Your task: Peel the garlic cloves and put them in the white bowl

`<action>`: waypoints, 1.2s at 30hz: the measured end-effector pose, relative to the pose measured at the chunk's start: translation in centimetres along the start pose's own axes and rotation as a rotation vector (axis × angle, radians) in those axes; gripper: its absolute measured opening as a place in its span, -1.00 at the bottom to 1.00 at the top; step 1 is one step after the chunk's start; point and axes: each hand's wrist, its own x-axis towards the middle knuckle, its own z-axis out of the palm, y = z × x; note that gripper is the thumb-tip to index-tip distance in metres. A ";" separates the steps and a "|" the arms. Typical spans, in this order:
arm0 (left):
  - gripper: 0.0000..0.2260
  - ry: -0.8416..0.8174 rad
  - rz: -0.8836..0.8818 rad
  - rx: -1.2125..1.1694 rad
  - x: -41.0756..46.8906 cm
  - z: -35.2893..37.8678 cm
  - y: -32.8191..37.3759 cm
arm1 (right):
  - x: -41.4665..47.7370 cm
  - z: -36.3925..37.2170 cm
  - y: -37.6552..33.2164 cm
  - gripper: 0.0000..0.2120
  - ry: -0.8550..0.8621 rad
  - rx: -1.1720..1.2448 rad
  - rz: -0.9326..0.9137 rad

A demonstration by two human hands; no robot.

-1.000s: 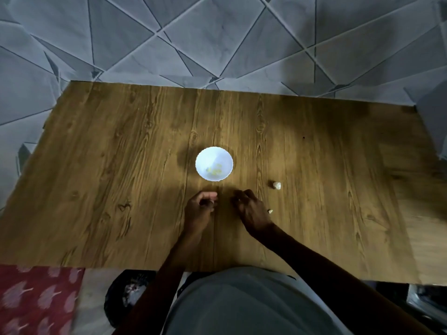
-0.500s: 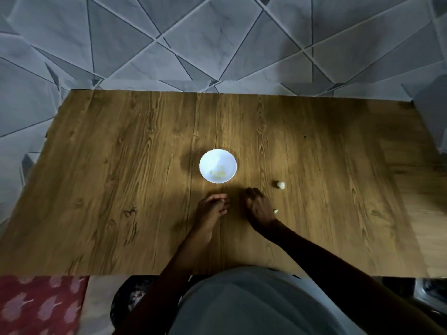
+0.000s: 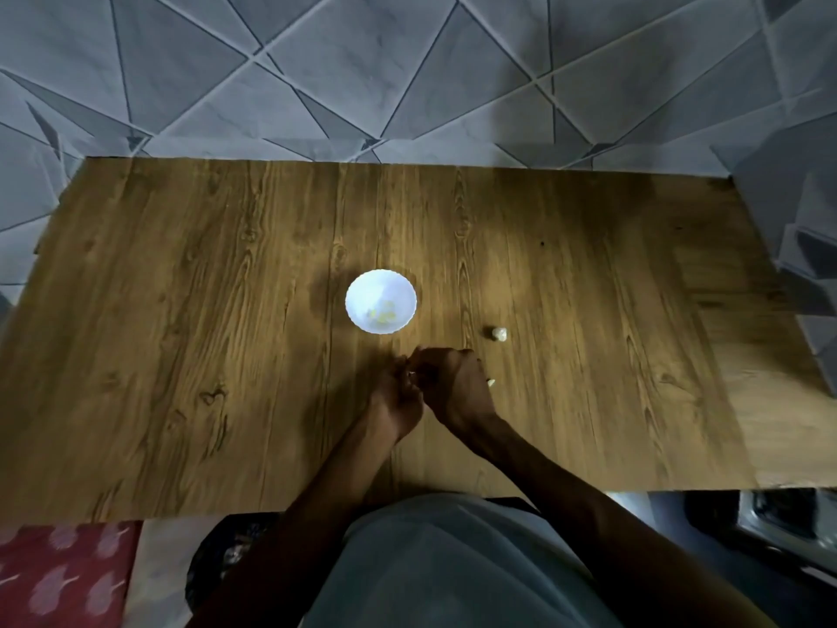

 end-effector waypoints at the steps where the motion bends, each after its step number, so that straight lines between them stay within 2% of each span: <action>1: -0.73 0.006 0.017 -0.014 0.1 0.2 -0.1 | 0.1 -0.4 0.4 -0.84 0.039 0.056 0.002; 3: -0.70 0.020 0.064 -0.037 0.3 0.5 -0.1 | 0.9 -1.4 1.7 -0.80 0.124 0.146 0.041; 5: -0.66 0.038 0.109 -0.034 0.2 0.2 0.3 | 1.9 -2.7 3.0 -0.80 0.153 0.238 0.162; 7: -0.64 0.067 0.141 0.011 -0.1 -0.7 0.9 | 2.2 -3.8 3.9 -0.83 0.071 0.404 0.285; 9: -0.64 0.097 0.134 0.050 -0.2 -1.5 1.3 | 2.2 -4.0 4.2 -0.84 -0.042 0.475 0.321; 12: -0.63 0.089 0.128 0.061 -0.3 -1.5 1.4 | 2.1 -2.8 4.2 -0.77 -0.124 0.373 0.169; 16: -0.74 0.086 0.110 0.067 -0.6 -0.9 1.0 | 1.6 -0.3 2.3 -0.77 -0.182 0.098 -0.038; 19: -0.68 0.060 0.106 0.019 -0.5 -0.8 0.9 | 1.6 0.1 1.4 -0.82 -0.157 -0.072 -0.040; 22: -0.69 0.034 0.095 0.005 -0.4 -1.0 1.3 | 2.1 -0.5 2.2 -0.76 -0.133 -0.054 -0.072; 26: -0.71 0.040 0.090 0.010 -0.4 -1.5 2.1 | 3.2 -1.5 5.6 -0.75 -0.038 -0.104 0.023; 29: -0.69 0.047 0.079 0.025 -0.9 -1.7 2.6 | 3.9 -1.1 7.6 -0.71 -0.025 -0.262 -0.068; 34: -0.69 0.044 0.063 0.040 -1.0 -1.8 2.7 | 4.6 0.2 7.6 -0.71 -0.089 -0.364 -0.116; 36: -0.69 0.043 0.058 0.038 -0.9 -1.8 2.7 | 3.9 0.2 7.3 -0.70 -0.127 -0.412 -0.205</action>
